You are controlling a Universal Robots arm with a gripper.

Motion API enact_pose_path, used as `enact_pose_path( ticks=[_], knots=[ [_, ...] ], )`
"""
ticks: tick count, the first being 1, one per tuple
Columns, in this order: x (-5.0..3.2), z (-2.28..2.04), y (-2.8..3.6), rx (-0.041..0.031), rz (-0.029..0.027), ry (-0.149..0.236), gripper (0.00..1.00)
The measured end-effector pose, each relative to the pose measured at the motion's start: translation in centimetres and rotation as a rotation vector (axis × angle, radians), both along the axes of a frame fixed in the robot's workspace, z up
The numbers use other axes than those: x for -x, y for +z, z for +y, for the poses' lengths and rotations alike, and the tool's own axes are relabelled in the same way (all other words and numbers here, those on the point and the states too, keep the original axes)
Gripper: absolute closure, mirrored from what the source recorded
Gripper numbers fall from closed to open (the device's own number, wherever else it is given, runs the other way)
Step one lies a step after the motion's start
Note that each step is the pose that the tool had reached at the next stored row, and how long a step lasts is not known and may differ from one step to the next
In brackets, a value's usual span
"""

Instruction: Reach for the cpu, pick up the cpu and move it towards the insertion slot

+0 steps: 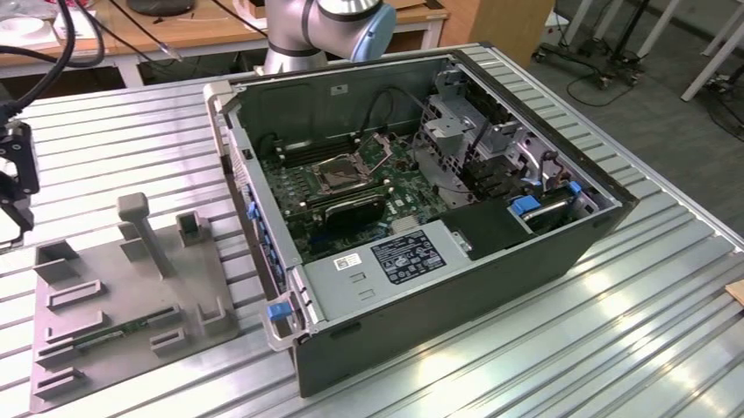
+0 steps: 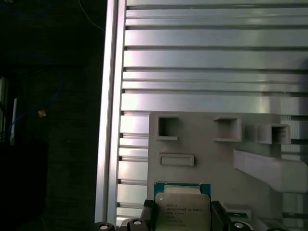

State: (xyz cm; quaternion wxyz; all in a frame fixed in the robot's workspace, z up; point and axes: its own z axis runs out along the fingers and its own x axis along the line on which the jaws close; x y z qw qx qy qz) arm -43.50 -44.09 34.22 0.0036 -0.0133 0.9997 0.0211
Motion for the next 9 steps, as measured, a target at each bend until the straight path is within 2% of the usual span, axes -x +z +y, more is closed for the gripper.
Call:
enact_pose_path(
  ticks=[9],
  knots=[
    [0.0, 0.0, 1.02, 0.0, -0.0002, 0.0, 0.46]
  ],
)
